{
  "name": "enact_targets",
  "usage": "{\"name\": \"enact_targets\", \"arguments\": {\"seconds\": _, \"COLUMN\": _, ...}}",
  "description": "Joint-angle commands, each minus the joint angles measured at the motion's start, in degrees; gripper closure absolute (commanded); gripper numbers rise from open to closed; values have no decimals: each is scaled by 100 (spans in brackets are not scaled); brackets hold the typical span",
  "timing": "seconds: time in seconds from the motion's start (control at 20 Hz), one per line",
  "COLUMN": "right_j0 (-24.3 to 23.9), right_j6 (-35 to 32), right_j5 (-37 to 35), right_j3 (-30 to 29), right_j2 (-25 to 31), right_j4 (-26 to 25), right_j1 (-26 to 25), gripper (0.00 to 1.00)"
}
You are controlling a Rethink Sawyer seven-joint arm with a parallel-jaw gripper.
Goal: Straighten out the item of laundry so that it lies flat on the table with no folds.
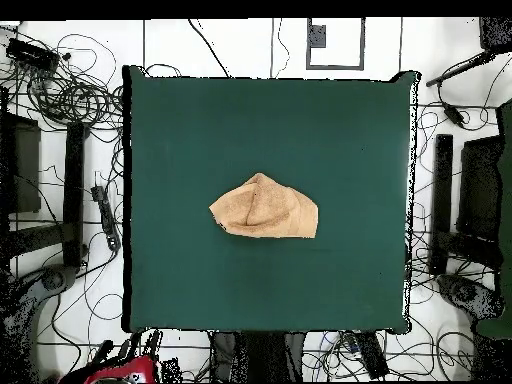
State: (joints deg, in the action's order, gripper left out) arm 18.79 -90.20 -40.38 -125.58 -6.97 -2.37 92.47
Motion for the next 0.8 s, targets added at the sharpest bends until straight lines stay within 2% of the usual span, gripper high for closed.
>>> {"name": "enact_targets", "arguments": {"seconds": 0.05, "right_j0": 212, "right_j6": -1556, "right_j5": -408, "right_j3": -1479, "right_j2": -847, "right_j4": -226, "right_j1": 557, "gripper": 0}}
{"name": "enact_targets", "arguments": {"seconds": 0.4, "right_j0": 243, "right_j6": -1583, "right_j5": -561, "right_j3": -1554, "right_j2": -993, "right_j4": -113, "right_j1": 773, "gripper": 0}}
{"name": "enact_targets", "arguments": {"seconds": 0.8, "right_j0": 285, "right_j6": -1603, "right_j5": -678, "right_j3": -1593, "right_j2": -975, "right_j4": -197, "right_j1": 788, "gripper": 0}}
